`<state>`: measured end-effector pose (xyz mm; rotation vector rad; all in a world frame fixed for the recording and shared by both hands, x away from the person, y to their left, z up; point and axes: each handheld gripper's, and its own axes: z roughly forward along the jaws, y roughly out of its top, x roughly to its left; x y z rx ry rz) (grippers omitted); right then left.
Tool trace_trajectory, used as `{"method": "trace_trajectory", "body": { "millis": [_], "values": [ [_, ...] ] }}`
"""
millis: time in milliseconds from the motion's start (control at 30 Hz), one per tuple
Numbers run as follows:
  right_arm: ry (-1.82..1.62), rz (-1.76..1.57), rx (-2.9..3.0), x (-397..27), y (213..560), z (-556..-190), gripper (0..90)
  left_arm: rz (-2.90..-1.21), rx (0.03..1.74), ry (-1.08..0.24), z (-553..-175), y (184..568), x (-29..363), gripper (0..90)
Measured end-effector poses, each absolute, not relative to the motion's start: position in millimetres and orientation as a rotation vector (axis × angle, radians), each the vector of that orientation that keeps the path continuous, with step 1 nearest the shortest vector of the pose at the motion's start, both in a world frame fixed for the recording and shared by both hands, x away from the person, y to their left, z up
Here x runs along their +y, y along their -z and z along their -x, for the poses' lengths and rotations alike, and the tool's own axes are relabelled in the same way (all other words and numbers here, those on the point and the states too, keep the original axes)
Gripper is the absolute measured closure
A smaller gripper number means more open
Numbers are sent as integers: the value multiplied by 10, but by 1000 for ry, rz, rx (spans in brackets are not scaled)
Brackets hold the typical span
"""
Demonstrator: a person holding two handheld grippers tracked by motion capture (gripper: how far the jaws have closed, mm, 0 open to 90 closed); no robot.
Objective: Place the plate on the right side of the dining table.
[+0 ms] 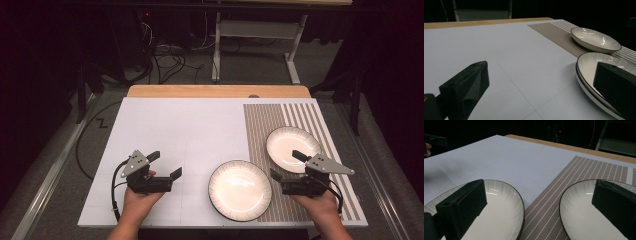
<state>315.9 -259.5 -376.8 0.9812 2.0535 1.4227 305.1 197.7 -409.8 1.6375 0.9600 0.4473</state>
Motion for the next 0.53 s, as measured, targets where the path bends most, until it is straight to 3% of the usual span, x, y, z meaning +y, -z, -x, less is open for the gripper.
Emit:
{"method": "trace_trajectory", "body": {
  "millis": [533],
  "values": [
    [-1403, -974, 2024, -2687, 3798, -3103, 9, -1616, 946, -476, -2999, 4064, 1969, 1]
  ]
}}
